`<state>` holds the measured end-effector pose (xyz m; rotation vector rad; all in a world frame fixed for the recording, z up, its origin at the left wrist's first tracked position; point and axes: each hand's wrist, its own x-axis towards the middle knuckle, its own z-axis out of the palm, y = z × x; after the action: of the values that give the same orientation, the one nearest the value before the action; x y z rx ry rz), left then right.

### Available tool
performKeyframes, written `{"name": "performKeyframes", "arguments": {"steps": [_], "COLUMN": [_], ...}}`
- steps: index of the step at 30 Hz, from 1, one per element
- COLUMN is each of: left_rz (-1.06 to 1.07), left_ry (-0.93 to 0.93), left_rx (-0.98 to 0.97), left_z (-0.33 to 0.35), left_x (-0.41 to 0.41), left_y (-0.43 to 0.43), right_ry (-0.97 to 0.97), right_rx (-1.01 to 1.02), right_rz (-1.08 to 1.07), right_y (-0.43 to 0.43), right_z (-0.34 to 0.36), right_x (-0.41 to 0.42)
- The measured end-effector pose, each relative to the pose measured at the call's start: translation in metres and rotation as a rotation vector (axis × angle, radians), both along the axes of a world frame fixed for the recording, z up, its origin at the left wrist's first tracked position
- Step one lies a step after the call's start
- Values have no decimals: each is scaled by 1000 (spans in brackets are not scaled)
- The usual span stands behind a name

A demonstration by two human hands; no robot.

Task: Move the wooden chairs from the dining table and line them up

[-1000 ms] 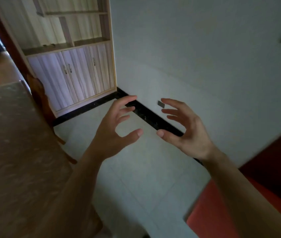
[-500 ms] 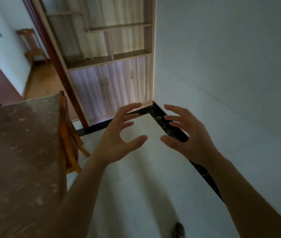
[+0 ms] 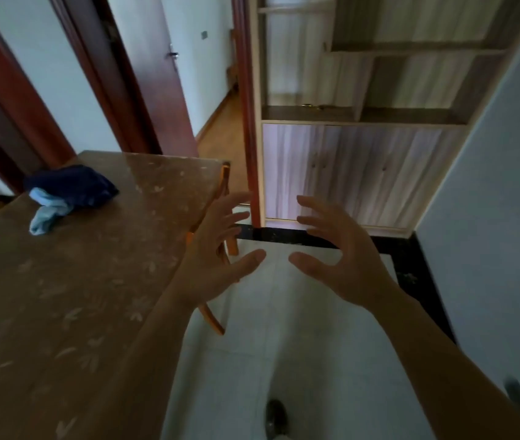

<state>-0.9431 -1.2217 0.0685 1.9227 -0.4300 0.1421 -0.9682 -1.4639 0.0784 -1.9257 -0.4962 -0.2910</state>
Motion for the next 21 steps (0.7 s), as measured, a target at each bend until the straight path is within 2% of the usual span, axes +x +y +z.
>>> {"name": "performKeyframes", "arguments": {"steps": [1, 4, 11, 17, 21], "left_rz": [56, 112, 114, 212, 407], "left_ry": [71, -90, -122, -100, -52], "left_rx": [-7, -26, -163, -152, -90], "left_z": [-5, -18, -12, -29, -46], "left_x": [14, 70, 203, 292, 339], "left_y": [2, 4, -3, 11, 19], "right_ry": [3, 13, 58, 58, 44], "right_rx": [-20, -76, -94, -124, -139], "right_rz": [34, 134, 290, 439, 601], "right_y": [2, 8, 16, 33, 52], "right_z": [-6, -20, -11, -26, -44], "right_x": [24, 100, 267, 388, 470]}}
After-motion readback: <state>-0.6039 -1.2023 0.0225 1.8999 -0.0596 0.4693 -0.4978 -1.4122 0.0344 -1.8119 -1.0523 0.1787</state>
